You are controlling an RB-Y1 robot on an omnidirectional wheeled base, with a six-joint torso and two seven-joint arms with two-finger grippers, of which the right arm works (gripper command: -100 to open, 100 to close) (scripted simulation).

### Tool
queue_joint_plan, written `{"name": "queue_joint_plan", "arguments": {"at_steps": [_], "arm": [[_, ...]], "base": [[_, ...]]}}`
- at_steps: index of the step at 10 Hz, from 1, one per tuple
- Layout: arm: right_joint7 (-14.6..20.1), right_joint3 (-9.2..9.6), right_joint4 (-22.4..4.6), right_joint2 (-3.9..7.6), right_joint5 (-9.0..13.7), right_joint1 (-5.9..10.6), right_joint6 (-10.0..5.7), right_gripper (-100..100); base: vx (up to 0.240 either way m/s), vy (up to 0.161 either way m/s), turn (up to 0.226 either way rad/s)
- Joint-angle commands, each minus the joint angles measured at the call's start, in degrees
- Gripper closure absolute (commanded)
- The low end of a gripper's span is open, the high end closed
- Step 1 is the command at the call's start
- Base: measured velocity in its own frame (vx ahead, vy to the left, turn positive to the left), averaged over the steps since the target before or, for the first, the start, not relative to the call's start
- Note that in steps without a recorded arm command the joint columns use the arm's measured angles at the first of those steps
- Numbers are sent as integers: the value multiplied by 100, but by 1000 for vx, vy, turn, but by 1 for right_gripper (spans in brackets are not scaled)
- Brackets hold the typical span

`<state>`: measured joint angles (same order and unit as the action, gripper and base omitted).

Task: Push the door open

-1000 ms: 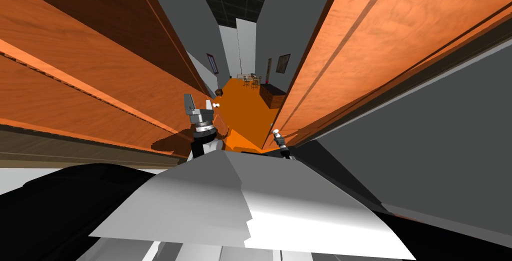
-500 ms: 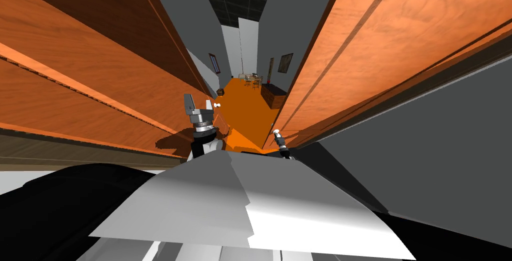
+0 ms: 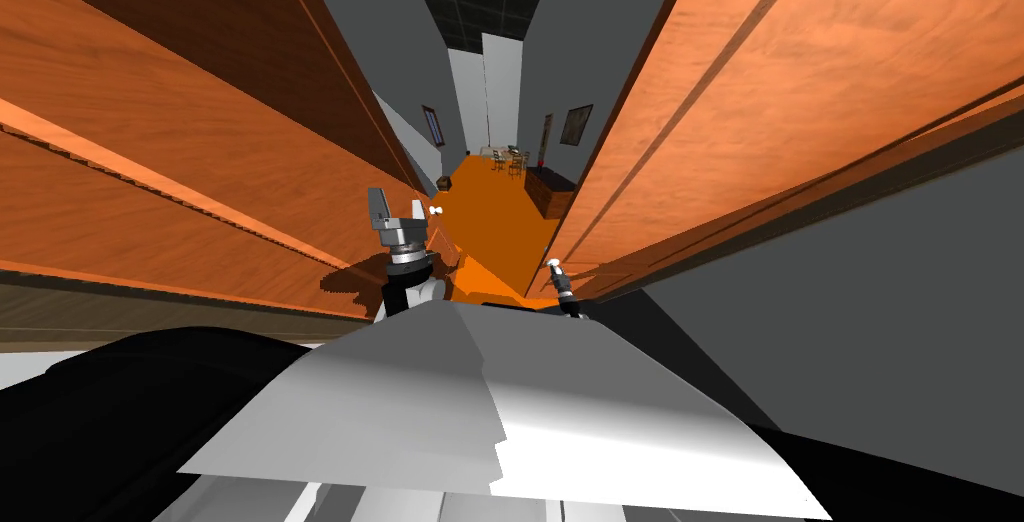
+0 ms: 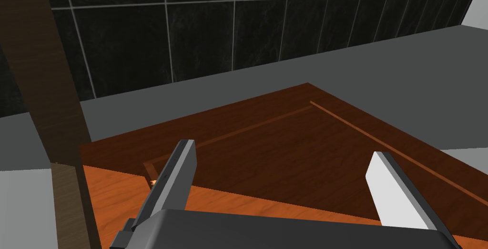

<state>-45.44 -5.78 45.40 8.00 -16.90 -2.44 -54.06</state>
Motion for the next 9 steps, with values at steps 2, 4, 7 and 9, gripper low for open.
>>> {"name": "queue_joint_plan", "arguments": {"at_steps": [2, 4, 7, 9], "arm": [[345, 32, 98, 6, 231, -14, -10, 100], [715, 103, 152, -9, 547, -52, -30, 100], [1150, 178, 210, -24, 885, -94, -52, 100], [1424, 217, 240, -33, 1059, -115, -64, 100]], "base": [[46, -8, 48], [57, -10, 57], [49, -6, 54], [52, -14, 33]]}}
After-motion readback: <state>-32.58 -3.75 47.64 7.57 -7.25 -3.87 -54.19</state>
